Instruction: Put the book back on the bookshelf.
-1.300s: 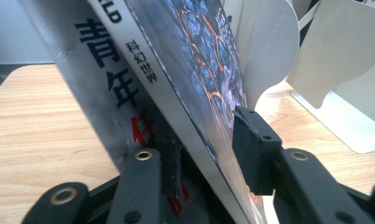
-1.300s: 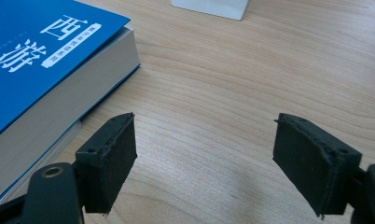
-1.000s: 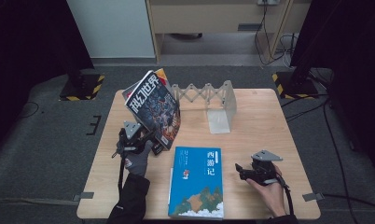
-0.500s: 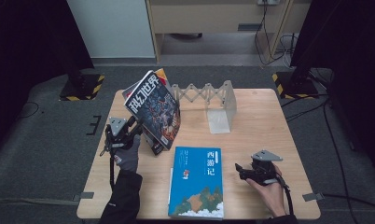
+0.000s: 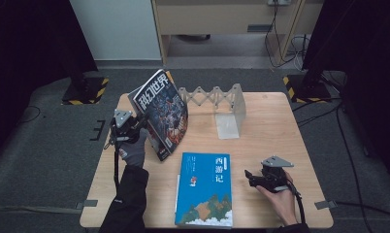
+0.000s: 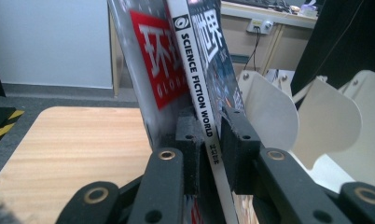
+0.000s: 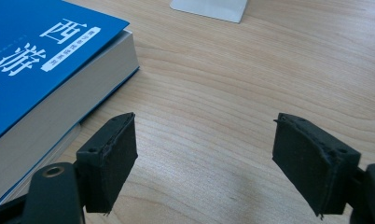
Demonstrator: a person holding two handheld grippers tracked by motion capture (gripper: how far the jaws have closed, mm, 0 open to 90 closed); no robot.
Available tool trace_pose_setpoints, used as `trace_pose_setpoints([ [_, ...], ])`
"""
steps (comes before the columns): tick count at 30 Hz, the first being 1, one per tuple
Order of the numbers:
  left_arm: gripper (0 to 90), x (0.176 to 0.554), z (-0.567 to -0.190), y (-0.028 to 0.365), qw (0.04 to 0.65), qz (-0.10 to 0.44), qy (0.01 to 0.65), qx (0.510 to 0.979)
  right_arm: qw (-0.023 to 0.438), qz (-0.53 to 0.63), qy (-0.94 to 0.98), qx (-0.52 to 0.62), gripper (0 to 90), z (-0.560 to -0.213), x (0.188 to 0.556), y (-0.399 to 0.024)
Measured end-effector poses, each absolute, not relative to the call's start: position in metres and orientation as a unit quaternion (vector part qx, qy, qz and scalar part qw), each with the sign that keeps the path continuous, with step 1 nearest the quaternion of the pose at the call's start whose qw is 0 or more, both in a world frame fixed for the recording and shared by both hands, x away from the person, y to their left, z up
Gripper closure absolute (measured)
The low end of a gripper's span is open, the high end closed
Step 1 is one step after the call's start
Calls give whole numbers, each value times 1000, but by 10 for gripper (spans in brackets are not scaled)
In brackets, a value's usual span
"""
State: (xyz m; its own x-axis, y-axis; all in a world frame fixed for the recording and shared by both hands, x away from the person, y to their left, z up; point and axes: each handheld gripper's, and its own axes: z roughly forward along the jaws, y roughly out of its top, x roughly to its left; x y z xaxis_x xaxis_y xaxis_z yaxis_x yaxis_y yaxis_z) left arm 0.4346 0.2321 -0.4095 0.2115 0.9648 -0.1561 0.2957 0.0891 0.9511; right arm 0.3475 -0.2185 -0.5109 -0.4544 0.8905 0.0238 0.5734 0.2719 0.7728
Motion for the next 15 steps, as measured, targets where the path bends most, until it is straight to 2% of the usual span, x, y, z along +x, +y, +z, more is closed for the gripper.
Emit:
trace_pose_setpoints([
  [15,742,439,-409,235,489,332,537,602,211,366,772,475,220,-513,348,-217],
])
